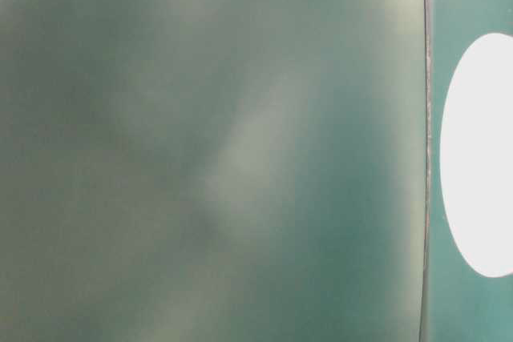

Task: Grip the spoon and scoop the red block from the bowl with right arm.

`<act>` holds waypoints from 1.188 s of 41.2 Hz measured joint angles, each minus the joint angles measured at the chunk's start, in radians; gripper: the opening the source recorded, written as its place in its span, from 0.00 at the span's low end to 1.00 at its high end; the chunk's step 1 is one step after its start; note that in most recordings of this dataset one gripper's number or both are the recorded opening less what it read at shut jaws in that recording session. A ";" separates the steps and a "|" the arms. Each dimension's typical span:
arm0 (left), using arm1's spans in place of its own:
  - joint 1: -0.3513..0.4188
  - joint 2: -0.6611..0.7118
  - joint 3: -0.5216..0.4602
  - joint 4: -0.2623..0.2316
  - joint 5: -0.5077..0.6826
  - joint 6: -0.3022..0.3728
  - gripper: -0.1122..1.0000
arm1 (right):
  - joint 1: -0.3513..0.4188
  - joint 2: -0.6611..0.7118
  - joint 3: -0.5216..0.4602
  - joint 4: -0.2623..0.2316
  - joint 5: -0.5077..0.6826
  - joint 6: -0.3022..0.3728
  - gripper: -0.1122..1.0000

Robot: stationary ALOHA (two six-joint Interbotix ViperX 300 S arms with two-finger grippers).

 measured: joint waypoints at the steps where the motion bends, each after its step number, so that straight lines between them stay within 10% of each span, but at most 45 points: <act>1: 0.002 0.000 0.000 0.000 0.000 0.000 0.10 | -0.003 -0.005 0.000 0.002 0.000 0.002 0.42; 49: 0.002 0.002 0.000 0.000 0.000 0.000 0.10 | 0.029 -0.074 0.012 -0.009 0.048 0.025 0.51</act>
